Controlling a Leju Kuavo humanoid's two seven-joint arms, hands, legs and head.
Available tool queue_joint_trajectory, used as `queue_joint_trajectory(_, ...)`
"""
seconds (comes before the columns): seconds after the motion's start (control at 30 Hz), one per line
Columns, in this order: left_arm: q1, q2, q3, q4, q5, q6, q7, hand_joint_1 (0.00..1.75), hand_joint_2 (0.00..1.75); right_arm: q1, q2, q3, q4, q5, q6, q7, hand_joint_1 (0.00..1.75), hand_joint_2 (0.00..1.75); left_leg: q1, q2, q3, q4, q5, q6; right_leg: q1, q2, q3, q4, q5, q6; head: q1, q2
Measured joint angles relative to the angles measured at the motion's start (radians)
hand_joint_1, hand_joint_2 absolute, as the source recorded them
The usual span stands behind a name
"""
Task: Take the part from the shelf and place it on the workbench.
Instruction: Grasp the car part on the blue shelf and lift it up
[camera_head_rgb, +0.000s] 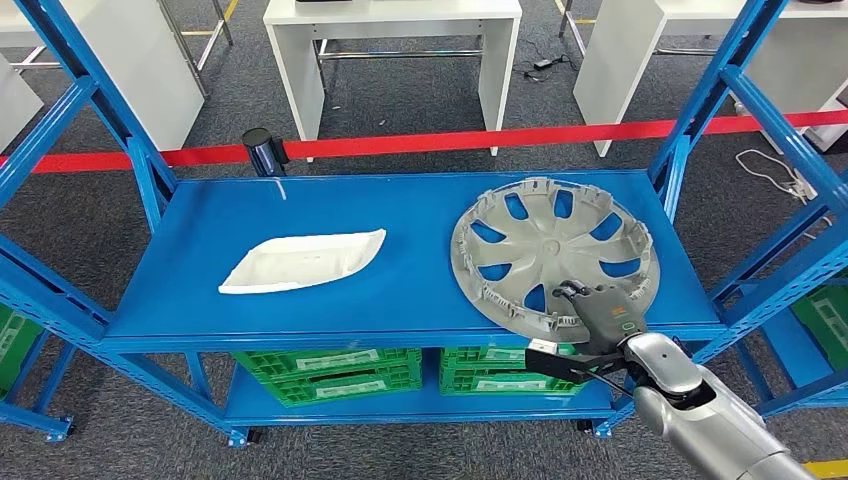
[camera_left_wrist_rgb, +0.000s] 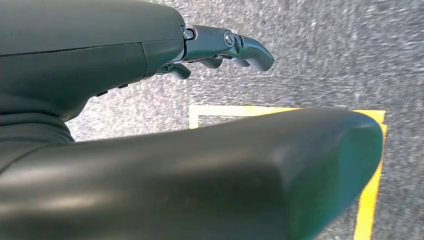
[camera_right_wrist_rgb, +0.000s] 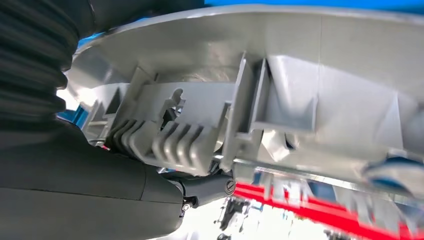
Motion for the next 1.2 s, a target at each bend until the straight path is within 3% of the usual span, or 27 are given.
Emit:
queue_joint_trajectory(0.3,0.004,-0.005,0.0,0.0,-0.002,-0.007,-0.075,0.0,0.0,0.071,0.03,-0.154,-0.104,-0.003,-0.15,-0.03,1.75,1.75,0.0,-0.006,0.0,-0.001,0.0,0.0,0.001,-0.007,0.001,0.0,-0.003,-0.001,0.0,0.0)
queue_joint_trajectory(0.43,0.006,-0.006,0.0,0.0,-0.012,-0.008,-0.089,0.0,1.75,0.129,0.064,-0.225,-0.142,0.009,-0.196,-0.041,1.75,1.75,0.0,-0.008,0.0,-0.001,-0.001,-0.001,0.001,-0.009,0.001,0.0,-0.005,-0.002,0.0,0.0)
queue_joint_trajectory(0.77,0.006,-0.007,0.01,-0.001,0.023,0.002,-0.075,0.0,1.75,0.268,0.163,-0.357,-0.204,0.006,-0.29,-0.03,1.75,1.75,0.0,-0.008,0.0,-0.001,-0.002,-0.001,0.001,-0.009,0.001,0.0,-0.007,-0.002,0.0,0.0)
queue_joint_trajectory(1.03,0.004,-0.004,0.017,-0.002,0.034,0.042,-0.029,0.0,1.75,0.354,0.251,-0.439,-0.234,0.055,-0.312,-0.027,1.75,1.75,0.001,-0.008,0.0,-0.001,-0.003,-0.002,0.001,-0.009,0.001,0.0,-0.008,-0.002,0.0,0.0)
queue_joint_trajectory(1.2,0.004,-0.003,0.02,-0.003,0.019,0.054,-0.054,0.0,1.75,0.38,0.285,-0.475,-0.245,-0.016,-0.326,-0.08,1.75,1.75,0.001,-0.008,0.0,-0.001,-0.003,-0.002,0.001,-0.008,0.001,0.0,-0.008,-0.002,0.0,0.0)
